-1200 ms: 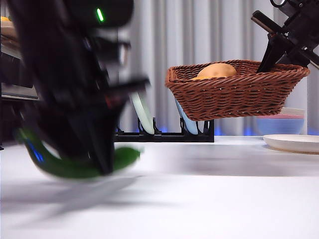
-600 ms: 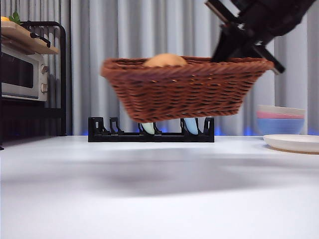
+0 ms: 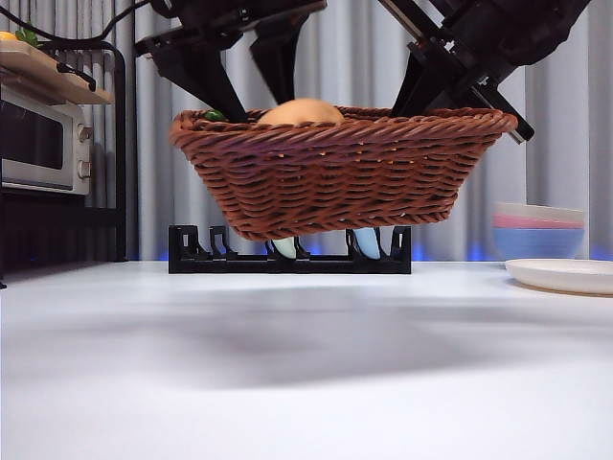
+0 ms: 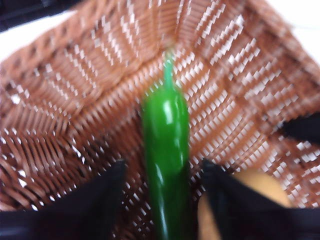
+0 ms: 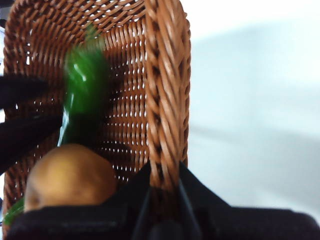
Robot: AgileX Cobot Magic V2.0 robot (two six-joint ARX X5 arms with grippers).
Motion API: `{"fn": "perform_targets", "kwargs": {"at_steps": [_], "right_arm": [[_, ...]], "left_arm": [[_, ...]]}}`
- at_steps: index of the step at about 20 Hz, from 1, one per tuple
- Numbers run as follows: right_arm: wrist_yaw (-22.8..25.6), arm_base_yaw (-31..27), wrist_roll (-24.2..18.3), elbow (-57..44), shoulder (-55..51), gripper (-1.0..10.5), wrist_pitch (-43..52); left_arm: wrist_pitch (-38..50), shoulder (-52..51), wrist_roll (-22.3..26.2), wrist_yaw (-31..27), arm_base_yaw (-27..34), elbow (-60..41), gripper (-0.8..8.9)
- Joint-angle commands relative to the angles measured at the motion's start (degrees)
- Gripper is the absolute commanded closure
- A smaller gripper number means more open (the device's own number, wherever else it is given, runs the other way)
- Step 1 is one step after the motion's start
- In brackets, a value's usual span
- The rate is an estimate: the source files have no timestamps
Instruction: Pick up the basket,pick up the corn from the table,pick up the potato from the table,pick up the cucumber from the table,put all items into the basket
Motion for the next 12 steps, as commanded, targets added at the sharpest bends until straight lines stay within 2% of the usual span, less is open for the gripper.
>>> {"fn": "perform_targets", "kwargs": {"at_steps": [1, 5, 8, 12], "right_arm": [[-0.07, 0.09, 1.68, 0.59, -0.11, 9.6, 1.29], [5.88, -0.02, 4.76, 0.59, 1.75, 9.6, 3.93], [6.1, -0.09, 10.64, 0.59, 6.69, 9.6, 7.48], [5.25, 0.04, 14.1, 0.59, 15.12, 9.6, 8.11]], "left_arm": [[-1.25, -0.17, 0.17, 0.72, -0.07, 2.12, 1.46], [-5.51, -3.41, 0.24, 0.52, -1.31, 9.29, 1.55], [-6.4, -6.91, 1.77, 0.48, -1.75, 14.19, 1.55], [-6.51, -11.74, 3.04, 0.11, -1.68, 15.52, 1.55]]}}
